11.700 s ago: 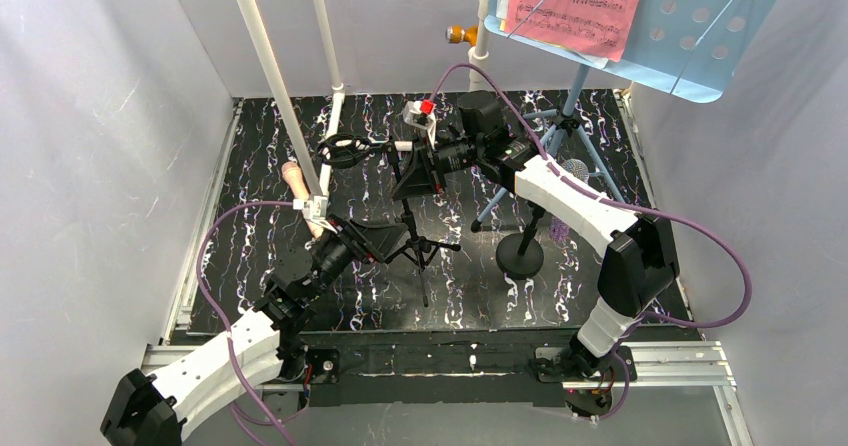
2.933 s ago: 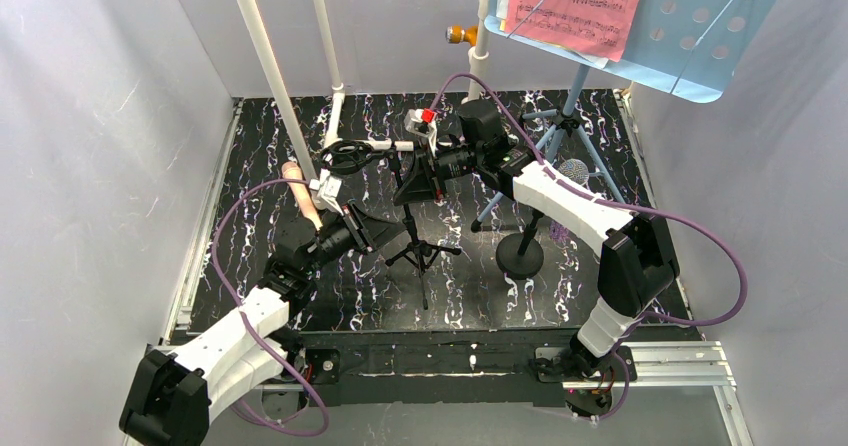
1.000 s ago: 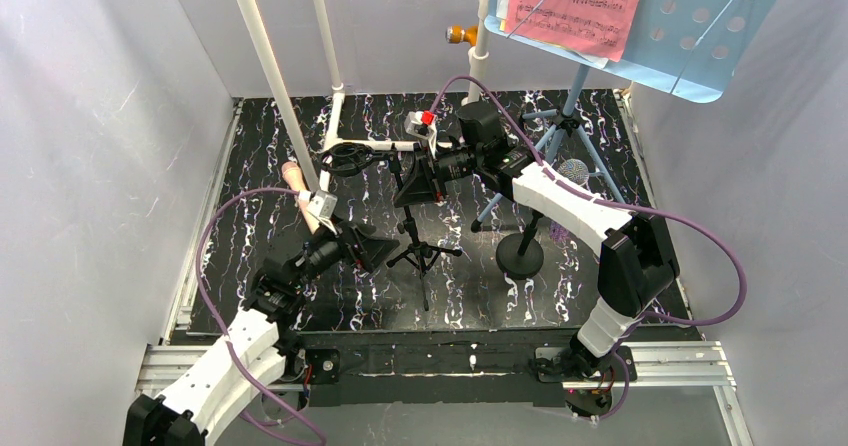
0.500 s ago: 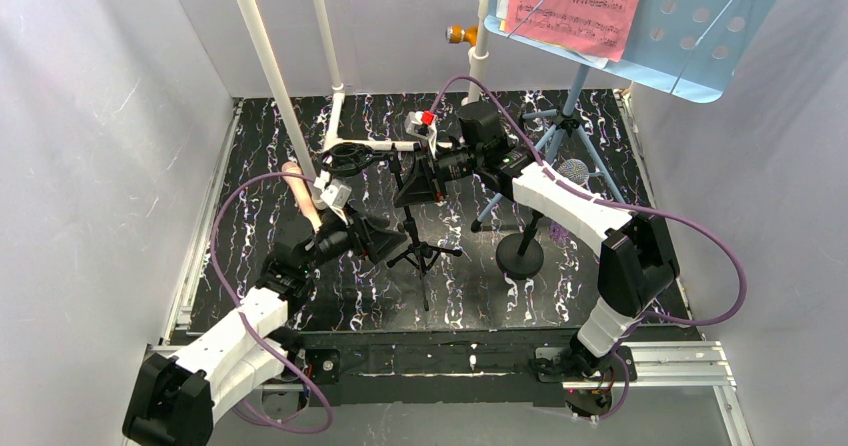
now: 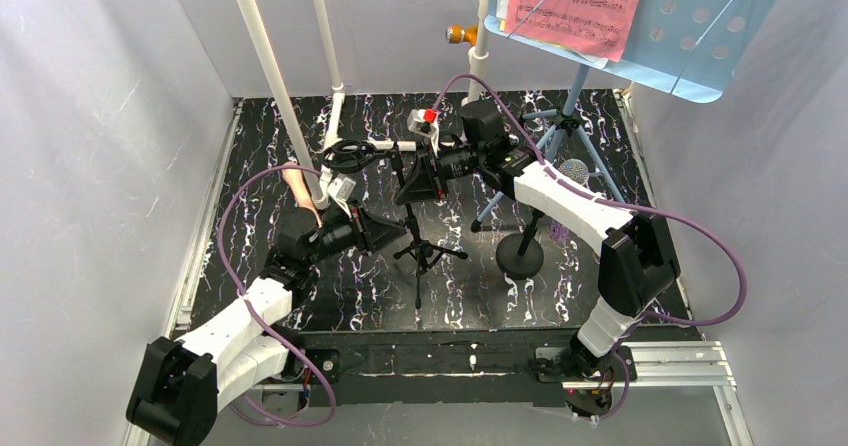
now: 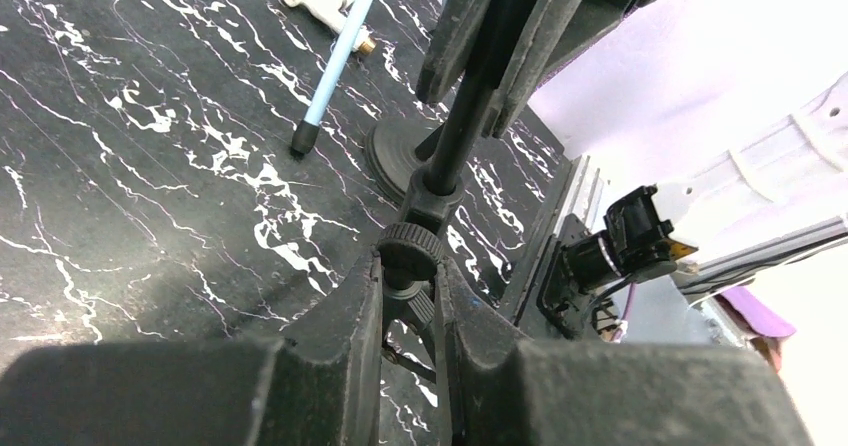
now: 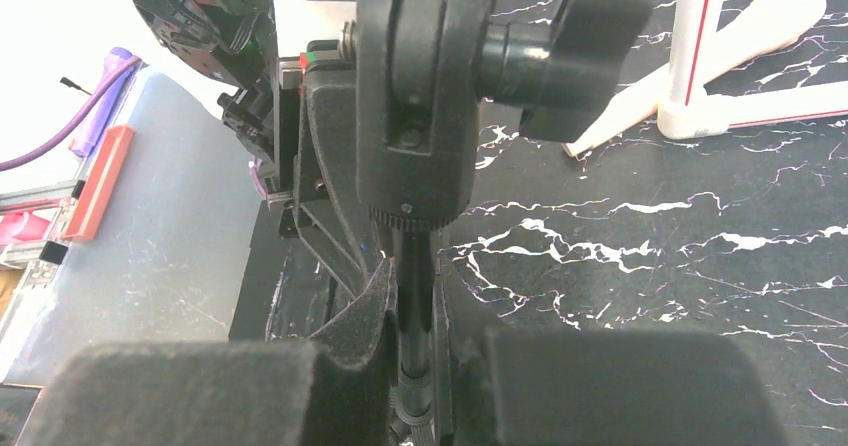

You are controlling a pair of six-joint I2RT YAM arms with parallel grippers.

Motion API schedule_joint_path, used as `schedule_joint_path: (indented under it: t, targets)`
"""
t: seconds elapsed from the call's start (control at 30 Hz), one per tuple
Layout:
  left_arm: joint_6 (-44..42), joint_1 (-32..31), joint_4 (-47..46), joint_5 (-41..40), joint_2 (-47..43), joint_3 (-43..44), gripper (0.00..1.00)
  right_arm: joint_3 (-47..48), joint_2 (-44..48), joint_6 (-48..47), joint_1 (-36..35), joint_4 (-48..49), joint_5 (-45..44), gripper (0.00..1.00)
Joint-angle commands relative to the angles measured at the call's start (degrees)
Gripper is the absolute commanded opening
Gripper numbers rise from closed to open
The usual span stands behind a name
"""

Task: Pack up the instrument practice props
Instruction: Unscrew the knob on the microphone stand.

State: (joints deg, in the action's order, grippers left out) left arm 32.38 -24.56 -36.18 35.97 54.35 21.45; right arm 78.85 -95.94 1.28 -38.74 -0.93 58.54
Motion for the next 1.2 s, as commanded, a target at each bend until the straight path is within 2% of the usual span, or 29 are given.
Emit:
schedule_joint_path:
  t: [0.0,0.1,0.13,0.2,0.27,0.37,0.77,1.0,1.07,1.17]
  targets:
    - [6.12,0.12,-2.81,-0.06,-0.42,2.18,0.0,0.25,2.96,0.52,-0.37,3.57,2.46,0.01]
    - [9.47,0.1,-3.01,0.14,-0.37,2.15,0.0,0.24,2.87,0.47,-0.37,3.56,2.45,0.01]
    - [9.27,0.12,-3.01,0.02,-0.61,1.86,0.06,0.25,2.94,0.48,-0.37,3.49,2.45,0.01]
    - [7.57,0.13,-3.02,-0.66,-2.08,0.54,0.25,0.25,3.02,0.48,-0.34,3.48,2.45,0.01]
    - [5.33,0.17,-3.02,-1.7,-3.5,-0.79,0.37,0.25,3.1,0.47,-0.34,3.48,2.46,0.01]
    - [2.55,0.21,-3.03,-1.78,-4.49,-1.41,0.42,0.25,3.19,0.48,-0.37,3.48,2.54,0.01]
    - [1.46,0.16,-3.02,2.66,1.6,3.07,0.36,0.25,3.38,0.46,-0.37,3.48,2.71,0.01]
    - [3.65,0.21,-3.74,2.9,1.35,3.07,0.15,0.17,3.29,0.48,-0.37,3.48,2.72,0.01]
    - [5.36,0.2,-4.12,2.58,0.93,2.92,0.05,0.16,3.28,0.47,-0.37,3.48,2.72,0.01]
    - [9.91,0.21,-4.41,0.41,-0.24,2.19,0.0,0.15,3.3,0.47,-0.36,3.54,2.63,0.01]
